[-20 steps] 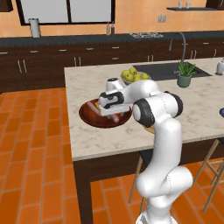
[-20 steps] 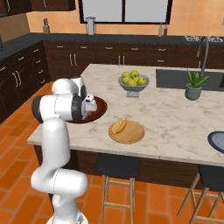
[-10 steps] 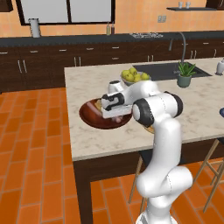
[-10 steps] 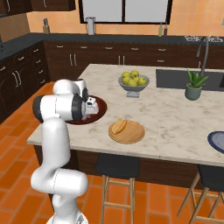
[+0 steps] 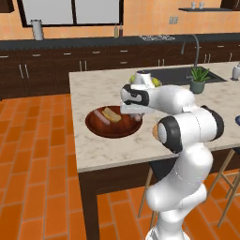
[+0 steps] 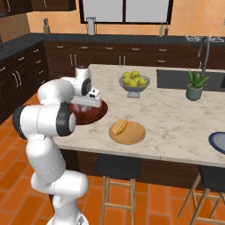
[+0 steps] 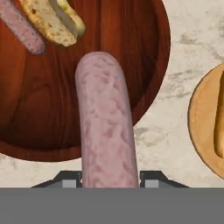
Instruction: Place one bun and one sausage from the bowl on each plate.
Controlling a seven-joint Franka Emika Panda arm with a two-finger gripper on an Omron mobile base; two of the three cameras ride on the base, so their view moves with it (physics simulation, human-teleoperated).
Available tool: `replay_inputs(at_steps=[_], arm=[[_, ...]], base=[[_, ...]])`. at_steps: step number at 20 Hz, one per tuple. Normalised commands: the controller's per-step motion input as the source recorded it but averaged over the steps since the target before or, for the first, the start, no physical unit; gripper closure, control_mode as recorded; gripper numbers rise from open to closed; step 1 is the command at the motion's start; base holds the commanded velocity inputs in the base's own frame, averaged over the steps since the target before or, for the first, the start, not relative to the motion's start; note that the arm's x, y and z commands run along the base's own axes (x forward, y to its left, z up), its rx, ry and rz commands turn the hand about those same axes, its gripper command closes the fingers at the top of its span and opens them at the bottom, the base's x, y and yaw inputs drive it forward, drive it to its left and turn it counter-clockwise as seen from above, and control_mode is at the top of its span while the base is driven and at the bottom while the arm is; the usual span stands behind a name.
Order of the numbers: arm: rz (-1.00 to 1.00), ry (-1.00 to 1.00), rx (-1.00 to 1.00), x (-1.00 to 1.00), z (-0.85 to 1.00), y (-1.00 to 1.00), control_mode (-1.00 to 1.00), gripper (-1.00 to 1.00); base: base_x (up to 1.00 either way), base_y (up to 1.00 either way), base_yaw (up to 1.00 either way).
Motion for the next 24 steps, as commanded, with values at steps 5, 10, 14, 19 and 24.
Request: replay_inputs(at_steps=[5,10,14,19,24], arm=[[-0.1,-0.11,0.21,-1.0,0.46,-1.0,-1.0,1.0],[-0.16,-0.02,0.11,-0.84,0.01,-1.0,-1.0,1.0],[-0.17,0.0,0.06,-0.51,-0.11,-1.0,-1.0,1.0],[-0.11,0.02,0.0,0.02,-0.16,-1.0,-1.0,1.0],[-0.03,0.0,0.0,0.42,-0.37,-0.79,-1.0,1.0]], base=[[0.0,0.0,0.0],[0.0,0.0,0.0],[0.0,0.0,0.0],[0.0,0.0,0.0],[0.0,0.0,0.0]])
